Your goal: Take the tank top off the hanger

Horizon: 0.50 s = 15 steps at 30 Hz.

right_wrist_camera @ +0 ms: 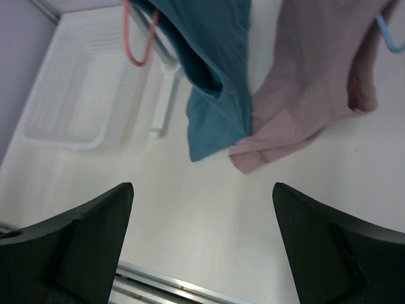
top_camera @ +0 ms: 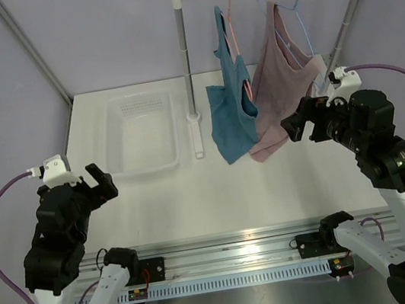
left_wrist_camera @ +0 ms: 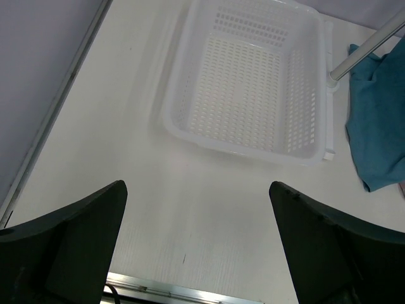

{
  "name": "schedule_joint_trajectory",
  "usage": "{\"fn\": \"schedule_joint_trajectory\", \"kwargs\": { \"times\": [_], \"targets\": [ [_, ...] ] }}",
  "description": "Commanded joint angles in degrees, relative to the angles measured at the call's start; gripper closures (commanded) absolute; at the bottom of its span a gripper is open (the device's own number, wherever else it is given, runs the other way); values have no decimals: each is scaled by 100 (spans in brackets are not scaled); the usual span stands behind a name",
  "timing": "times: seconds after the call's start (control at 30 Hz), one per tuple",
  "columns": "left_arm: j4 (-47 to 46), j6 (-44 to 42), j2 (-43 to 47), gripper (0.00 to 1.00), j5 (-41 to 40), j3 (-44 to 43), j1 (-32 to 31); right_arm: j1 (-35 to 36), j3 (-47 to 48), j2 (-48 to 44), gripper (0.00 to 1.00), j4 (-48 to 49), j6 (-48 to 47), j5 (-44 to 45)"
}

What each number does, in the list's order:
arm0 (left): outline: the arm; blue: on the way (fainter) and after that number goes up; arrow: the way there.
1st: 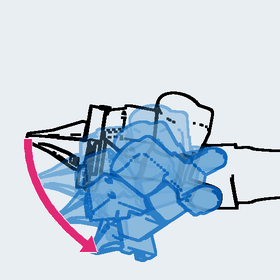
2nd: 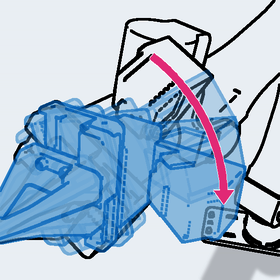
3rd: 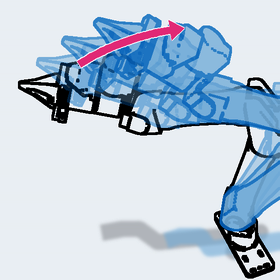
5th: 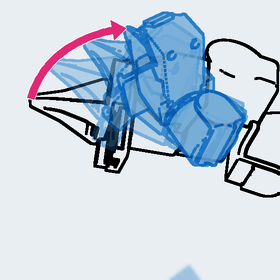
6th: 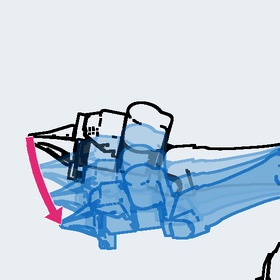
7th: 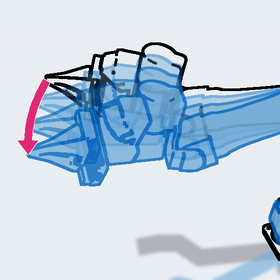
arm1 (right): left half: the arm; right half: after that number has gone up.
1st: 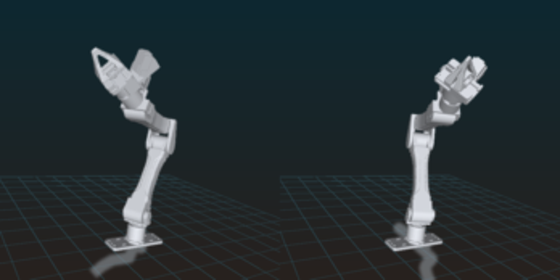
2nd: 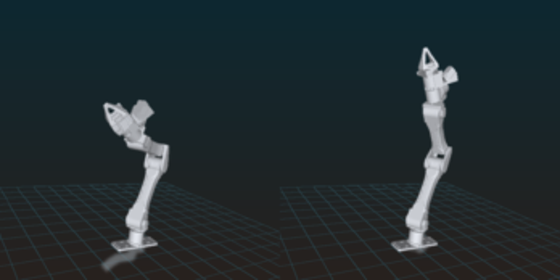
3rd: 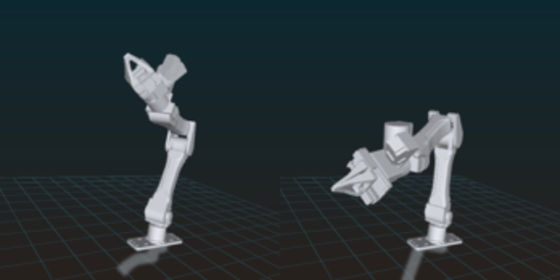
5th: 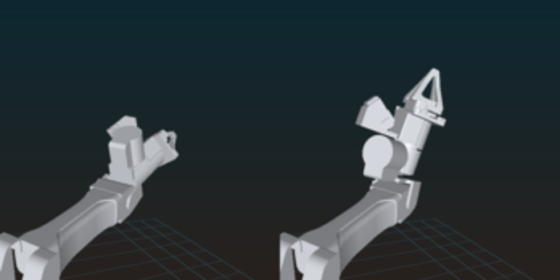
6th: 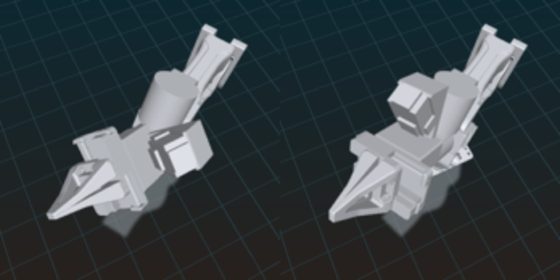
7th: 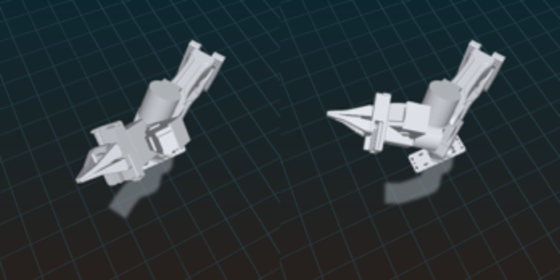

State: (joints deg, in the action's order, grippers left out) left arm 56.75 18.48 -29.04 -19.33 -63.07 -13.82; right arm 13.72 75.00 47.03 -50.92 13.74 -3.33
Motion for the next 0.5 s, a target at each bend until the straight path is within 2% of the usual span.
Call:
{"fn": "schedule_joint_trajectory", "kwargs": {
  "times": [0.0, 0.1, 0.23, 0.27, 0.37, 0.43, 0.47],
  "targets": [
    [-358, 50, -76, 1, 289, 101, -15, -9, 321, 192, 1, 1284, 173, -1361],
    [-375, 103, -93, 1, 430, 128, -15, -9, 794, 745, 1, 1751, 445, -2003],
    [-410, 121, -50, 1, 518, 172, -15, -9, 1630, 1615, 1, 1875, 534, -2145],
    [-419, 129, -41, 1, 536, 207, -15, -9, 1988, 1965, 2, 1857, 499, -2102],
    [-446, 129, -14, 1, 606, 268, -15, 104, 2814, 2740, 15, 1568, 332, -1751],
    [-481, 130, -14, 1, 632, 295, -15, 245, 3299, 3362, 20, 1226, 8, -1095],
    [-481, 103, -23, 1, 632, 304, -15, 341, 3858, 3583, 21, 1050, -116, -873]
  ]
}}
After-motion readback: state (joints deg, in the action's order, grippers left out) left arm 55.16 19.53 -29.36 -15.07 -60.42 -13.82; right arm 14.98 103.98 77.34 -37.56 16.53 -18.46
